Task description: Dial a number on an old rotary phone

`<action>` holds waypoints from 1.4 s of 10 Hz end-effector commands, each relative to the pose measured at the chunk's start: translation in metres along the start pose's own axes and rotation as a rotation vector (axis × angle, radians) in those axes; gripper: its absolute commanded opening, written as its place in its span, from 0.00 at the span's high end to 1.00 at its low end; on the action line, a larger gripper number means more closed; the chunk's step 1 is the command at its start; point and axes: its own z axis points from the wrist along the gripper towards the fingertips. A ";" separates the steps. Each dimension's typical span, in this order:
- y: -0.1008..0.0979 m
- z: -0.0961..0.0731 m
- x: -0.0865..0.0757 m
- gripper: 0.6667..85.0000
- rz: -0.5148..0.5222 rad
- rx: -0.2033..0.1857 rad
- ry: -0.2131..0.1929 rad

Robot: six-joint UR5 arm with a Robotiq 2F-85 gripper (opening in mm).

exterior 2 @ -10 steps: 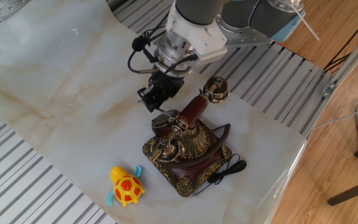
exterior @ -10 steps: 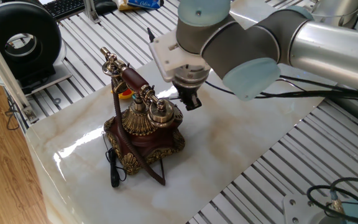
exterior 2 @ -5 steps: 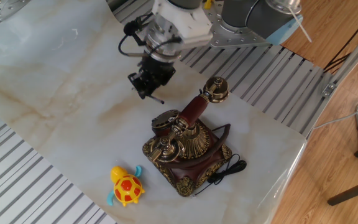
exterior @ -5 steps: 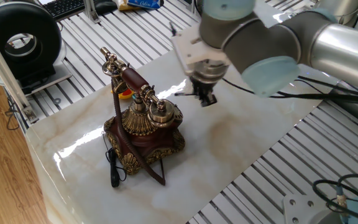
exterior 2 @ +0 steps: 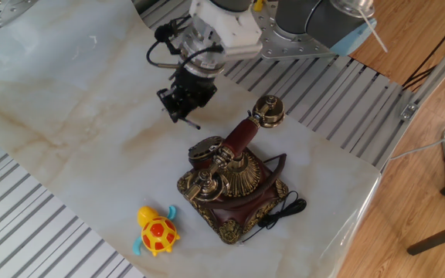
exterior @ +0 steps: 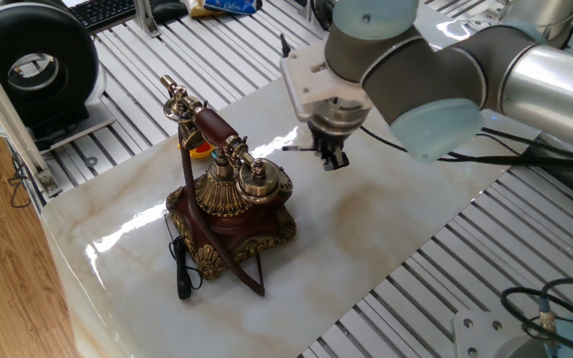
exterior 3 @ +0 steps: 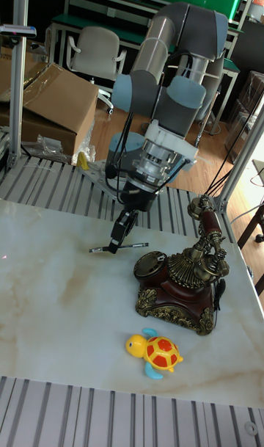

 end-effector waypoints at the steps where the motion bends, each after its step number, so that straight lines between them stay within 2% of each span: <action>1: -0.026 0.018 -0.001 0.99 -0.061 0.021 -0.011; 2: -0.028 0.018 0.002 0.99 -0.071 0.022 0.007; 4: -0.018 0.018 0.008 0.99 -0.046 -0.015 0.030; 5: -0.024 0.017 0.023 0.99 -0.020 0.007 0.084; 6: -0.018 0.017 0.036 0.99 0.034 0.030 0.123; 7: -0.001 0.025 0.046 0.99 0.057 0.058 0.118; 8: -0.009 0.039 0.051 0.99 0.033 0.077 0.119; 10: -0.042 0.065 0.040 0.99 -0.030 0.067 0.090; 12: -0.044 0.055 0.030 0.99 -0.015 0.035 0.051; 13: -0.049 0.047 0.029 0.98 0.000 0.056 0.041; 14: -0.050 0.042 0.031 0.67 0.012 0.060 0.040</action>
